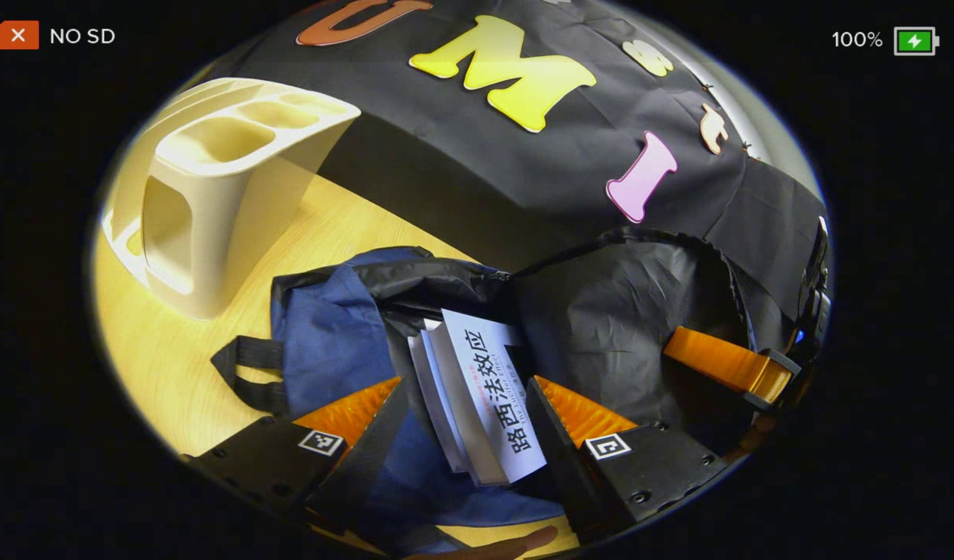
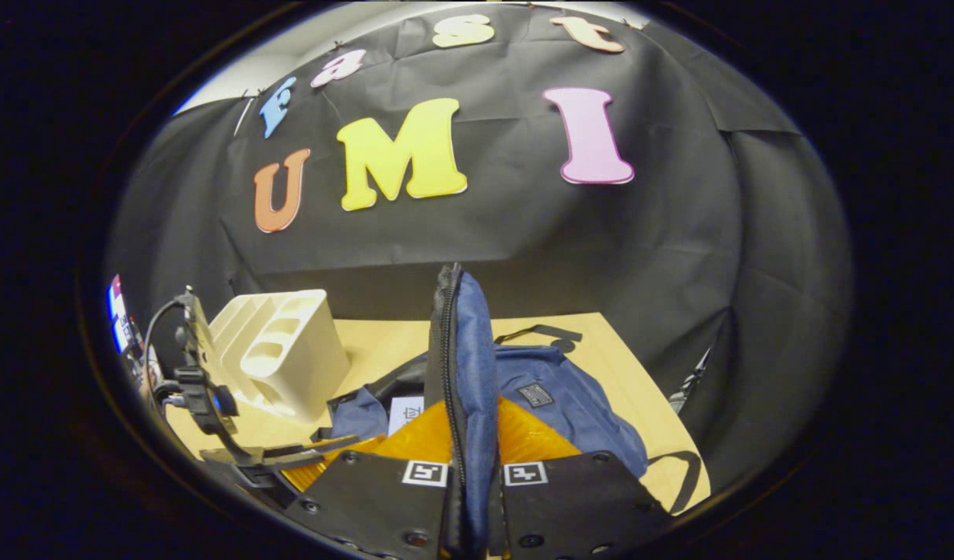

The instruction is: Open the schoolbag, grab two books from the bookshelf and put them into the schoolbag.

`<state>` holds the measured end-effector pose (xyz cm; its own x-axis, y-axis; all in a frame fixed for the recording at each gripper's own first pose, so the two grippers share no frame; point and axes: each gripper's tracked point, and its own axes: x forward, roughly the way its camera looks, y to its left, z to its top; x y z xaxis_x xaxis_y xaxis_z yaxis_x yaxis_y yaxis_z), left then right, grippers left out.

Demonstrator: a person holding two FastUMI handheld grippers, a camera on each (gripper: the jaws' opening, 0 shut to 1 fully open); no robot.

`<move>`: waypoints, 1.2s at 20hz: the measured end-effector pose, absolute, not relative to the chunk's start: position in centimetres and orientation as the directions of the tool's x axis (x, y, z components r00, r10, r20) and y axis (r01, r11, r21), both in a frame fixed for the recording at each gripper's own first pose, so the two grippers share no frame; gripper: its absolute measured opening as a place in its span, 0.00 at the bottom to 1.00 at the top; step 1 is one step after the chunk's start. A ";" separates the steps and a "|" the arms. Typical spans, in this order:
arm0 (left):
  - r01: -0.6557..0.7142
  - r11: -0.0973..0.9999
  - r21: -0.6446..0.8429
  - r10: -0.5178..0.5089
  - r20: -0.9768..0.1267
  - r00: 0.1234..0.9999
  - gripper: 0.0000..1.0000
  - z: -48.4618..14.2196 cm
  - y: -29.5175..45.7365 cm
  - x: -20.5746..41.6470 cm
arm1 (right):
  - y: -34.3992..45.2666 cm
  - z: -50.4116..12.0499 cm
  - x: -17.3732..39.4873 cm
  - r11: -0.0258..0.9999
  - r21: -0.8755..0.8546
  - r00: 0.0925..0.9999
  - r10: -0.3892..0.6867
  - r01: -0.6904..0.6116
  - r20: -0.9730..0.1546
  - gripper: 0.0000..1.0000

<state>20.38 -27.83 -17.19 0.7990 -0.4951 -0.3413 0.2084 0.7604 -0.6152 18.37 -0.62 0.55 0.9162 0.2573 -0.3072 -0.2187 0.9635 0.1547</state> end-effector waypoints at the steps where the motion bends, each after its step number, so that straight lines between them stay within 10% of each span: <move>1: 0.213 0.786 -0.580 -0.474 -0.345 0.810 0.97 -17.4 -27.2 20.0 | -0.8 0.1 18.2 0.969 0.133 0.920 0.238 -0.206 -0.310 0.12; 8: 0.248 0.859 -0.447 -0.409 -0.308 0.859 0.96 -15.0 -23.6 15.6 | -1.7 -1.3 15.4 0.992 0.010 0.943 0.122 -0.125 -0.309 0.25; 24: 0.122 0.989 -0.086 -0.127 -0.057 0.990 0.91 -7.2 -11.3 7.7 | -2.6 -4.5 8.4 0.999 0.044 0.953 0.018 -0.005 -0.301 0.21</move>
